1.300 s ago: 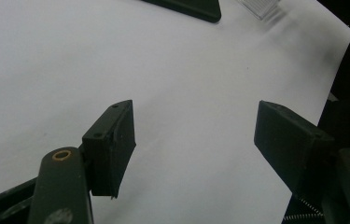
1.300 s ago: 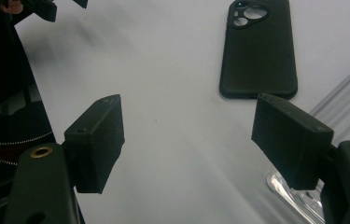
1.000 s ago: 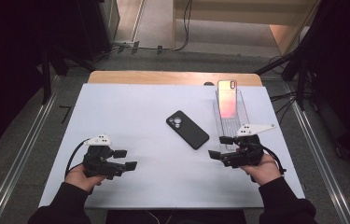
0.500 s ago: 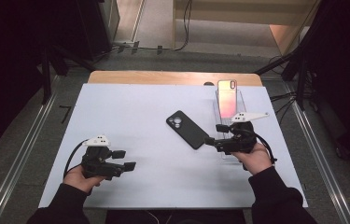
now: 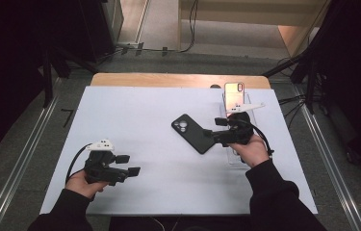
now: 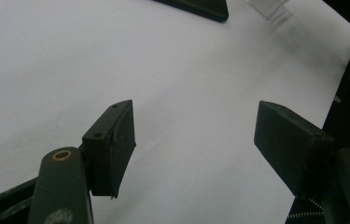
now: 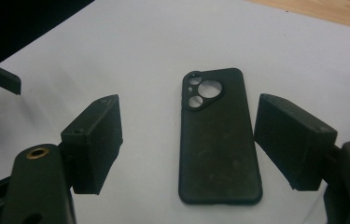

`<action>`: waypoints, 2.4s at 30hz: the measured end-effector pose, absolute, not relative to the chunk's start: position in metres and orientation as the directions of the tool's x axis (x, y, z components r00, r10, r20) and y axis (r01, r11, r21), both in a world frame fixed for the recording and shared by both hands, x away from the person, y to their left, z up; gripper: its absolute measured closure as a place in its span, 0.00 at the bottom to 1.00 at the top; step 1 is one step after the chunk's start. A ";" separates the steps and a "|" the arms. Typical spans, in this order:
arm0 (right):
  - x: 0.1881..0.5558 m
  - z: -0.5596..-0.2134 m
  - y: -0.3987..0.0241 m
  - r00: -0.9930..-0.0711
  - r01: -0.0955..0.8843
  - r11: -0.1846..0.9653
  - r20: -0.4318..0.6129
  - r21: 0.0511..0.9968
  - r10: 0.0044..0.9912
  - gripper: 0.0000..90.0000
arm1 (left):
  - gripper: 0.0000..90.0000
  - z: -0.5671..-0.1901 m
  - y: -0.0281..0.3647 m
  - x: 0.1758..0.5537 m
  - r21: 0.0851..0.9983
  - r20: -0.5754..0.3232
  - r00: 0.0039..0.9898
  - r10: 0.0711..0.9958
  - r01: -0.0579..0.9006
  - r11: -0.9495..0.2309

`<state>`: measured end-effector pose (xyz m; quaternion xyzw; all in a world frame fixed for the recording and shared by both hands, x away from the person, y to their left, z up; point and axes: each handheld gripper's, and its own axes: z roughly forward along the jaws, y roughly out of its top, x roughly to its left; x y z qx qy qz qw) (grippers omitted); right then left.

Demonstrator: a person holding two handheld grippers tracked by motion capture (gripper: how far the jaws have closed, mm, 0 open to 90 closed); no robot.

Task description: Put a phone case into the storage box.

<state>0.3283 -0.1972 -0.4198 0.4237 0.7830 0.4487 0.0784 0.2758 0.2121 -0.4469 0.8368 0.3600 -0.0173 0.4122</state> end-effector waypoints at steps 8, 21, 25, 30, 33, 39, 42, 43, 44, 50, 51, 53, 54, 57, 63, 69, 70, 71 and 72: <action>0.345 -0.422 -0.181 -0.648 0.585 0.263 0.247 0.767 0.721 0.22 | 0.33 -0.448 0.213 0.275 0.673 -0.323 0.742 0.588 0.617 -0.408; 0.368 -0.428 -0.160 -0.665 0.581 0.291 0.237 0.760 0.709 0.22 | 0.33 -0.449 0.214 0.276 0.674 -0.329 0.742 0.584 0.618 -0.405; 0.375 -0.436 -0.154 -0.672 0.585 0.308 0.236 0.750 0.702 0.22 | 0.33 -0.450 0.213 0.277 0.670 -0.329 0.743 0.583 0.619 -0.410; 0.384 -0.443 -0.147 -0.669 0.590 0.303 0.244 0.748 0.702 0.22 | 0.33 -0.450 0.213 0.278 0.670 -0.331 0.742 0.583 0.620 -0.408; 0.390 -0.446 -0.144 -0.662 0.598 0.292 0.255 0.747 0.705 0.22 | 0.33 -0.450 0.213 0.278 0.671 -0.334 0.741 0.582 0.621 -0.405; 0.395 -0.455 -0.143 -0.653 0.611 0.297 0.255 0.734 0.713 0.22 | 0.33 -0.450 0.214 0.278 0.672 -0.336 0.742 0.580 0.621 -0.404; 0.397 -0.460 -0.140 -0.656 0.611 0.308 0.249 0.729 0.712 0.22 | 0.33 -0.450 0.214 0.278 0.672 -0.336 0.742 0.580 0.621 -0.404; 0.397 -0.461 -0.140 -0.651 0.616 0.308 0.249 0.725 0.717 0.22 | 0.33 -0.450 0.214 0.278 0.673 -0.336 0.742 0.580 0.620 -0.404; 0.398 -0.463 -0.140 -0.652 0.616 0.303 0.255 0.728 0.714 0.22 | 0.33 -0.450 0.214 0.278 0.673 -0.337 0.742 0.580 0.620 -0.403; 0.399 -0.471 -0.139 -0.652 0.626 0.284 0.288 0.726 0.701 0.05 | 0.33 -0.449 0.213 0.278 0.674 -0.336 0.745 0.576 0.618 -0.405; 0.399 -0.473 -0.138 -0.655 0.626 0.297 0.279 0.721 0.702 0.00 | 0.33 -0.449 0.213 0.278 0.674 -0.335 0.745 0.577 0.617 -0.406; 0.400 -0.476 -0.136 -0.665 0.621 0.321 0.264 0.715 0.699 0.00 | 0.33 -0.449 0.213 0.278 0.672 -0.336 0.745 0.577 0.618 -0.407; 0.400 -0.478 -0.136 -0.665 0.619 0.329 0.252 0.713 0.703 0.00 | 0.33 -0.449 0.214 0.278 0.673 -0.335 0.745 0.577 0.618 -0.406; 0.400 -0.480 -0.136 -0.652 0.628 0.327 0.249 0.706 0.716 0.00 | 0.33 -0.449 0.214 0.278 0.673 -0.336 0.745 0.577 0.618 -0.406; 0.402 -0.485 -0.136 -0.639 0.631 0.312 0.247 0.710 0.728 0.00 | 0.33 -0.449 0.213 0.278 0.674 -0.337 0.745 0.576 0.617 -0.405; 0.404 -0.494 -0.135 -0.631 0.639 0.324 0.234 0.698 0.740 0.00 | 0.33 -0.449 0.213 0.278 0.674 -0.337 0.746 0.574 0.617 -0.406; 0.404 -0.495 -0.135 -0.629 0.638 0.327 0.227 0.697 0.743 0.00 | 0.33 -0.450 0.213 0.279 0.674 -0.337 0.747 0.573 0.616 -0.407; 0.405 -0.495 -0.135 -0.629 0.634 0.331 0.216 0.699 0.747 0.00 | 0.33 -0.450 0.213 0.279 0.673 -0.337 0.747 0.573 0.616 -0.408; 0.405 -0.496 -0.134 -0.626 0.635 0.336 0.208 0.695 0.752 0.00 | 0.33 -0.450 0.213 0.279 0.673 -0.337 0.748 0.572 0.616 -0.409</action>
